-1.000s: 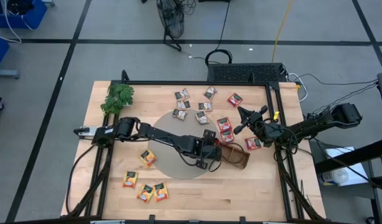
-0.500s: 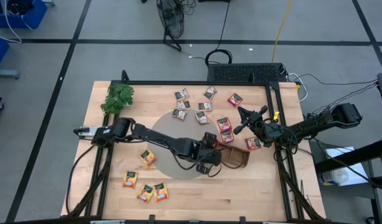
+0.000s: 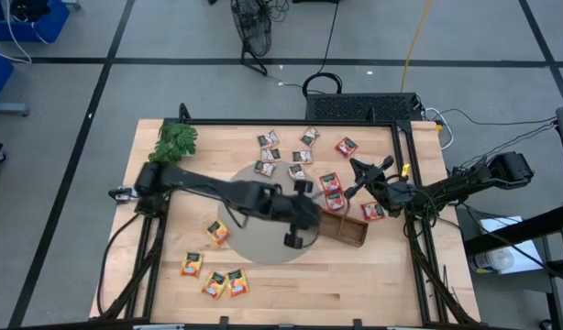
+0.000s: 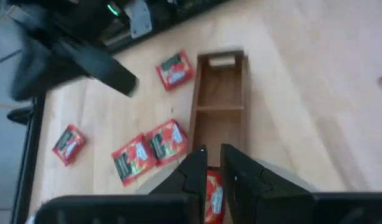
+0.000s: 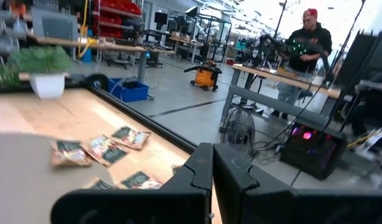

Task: Pick & Place Tea
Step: Put the red tea bag into the left section of the wooden organizer

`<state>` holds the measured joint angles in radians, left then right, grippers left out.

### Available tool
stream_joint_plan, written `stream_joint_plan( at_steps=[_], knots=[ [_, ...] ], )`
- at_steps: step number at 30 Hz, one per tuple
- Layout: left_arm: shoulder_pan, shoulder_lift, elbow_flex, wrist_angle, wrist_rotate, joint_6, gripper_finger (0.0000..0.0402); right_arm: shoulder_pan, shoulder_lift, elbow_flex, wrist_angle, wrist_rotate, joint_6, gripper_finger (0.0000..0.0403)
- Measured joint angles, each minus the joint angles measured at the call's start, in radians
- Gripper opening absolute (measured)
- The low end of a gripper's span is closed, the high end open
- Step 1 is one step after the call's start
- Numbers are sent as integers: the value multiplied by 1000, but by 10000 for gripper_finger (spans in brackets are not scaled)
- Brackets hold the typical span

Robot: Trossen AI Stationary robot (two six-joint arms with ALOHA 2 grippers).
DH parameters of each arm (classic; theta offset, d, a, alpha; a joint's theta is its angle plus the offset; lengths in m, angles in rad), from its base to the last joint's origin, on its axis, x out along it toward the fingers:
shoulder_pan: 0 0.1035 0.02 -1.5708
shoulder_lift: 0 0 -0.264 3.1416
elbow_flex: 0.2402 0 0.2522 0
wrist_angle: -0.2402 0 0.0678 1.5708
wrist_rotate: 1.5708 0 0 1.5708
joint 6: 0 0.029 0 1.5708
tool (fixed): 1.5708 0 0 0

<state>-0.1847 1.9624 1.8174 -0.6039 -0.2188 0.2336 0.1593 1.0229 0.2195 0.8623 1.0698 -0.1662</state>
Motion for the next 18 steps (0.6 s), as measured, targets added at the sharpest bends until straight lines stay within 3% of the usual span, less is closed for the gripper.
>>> stream_joint_plan(
  at_steps=[4, 10, 14, 18],
  knots=[
    [37, -105, -95, 66, 65, -10, 51, 0, 0, 0, 1, -1, -29, 0],
    [115, -314, -464, 393, 96, -47, 34, 6, 0, 15, -89, 0, 23, 0],
    [170, -432, -723, 682, 110, -103, 26, -38, 2, 183, -482, -49, 84, 0],
    [213, -515, -921, 950, 126, -125, 19, -234, 59, 447, -995, -355, 272, 0]
  ],
)
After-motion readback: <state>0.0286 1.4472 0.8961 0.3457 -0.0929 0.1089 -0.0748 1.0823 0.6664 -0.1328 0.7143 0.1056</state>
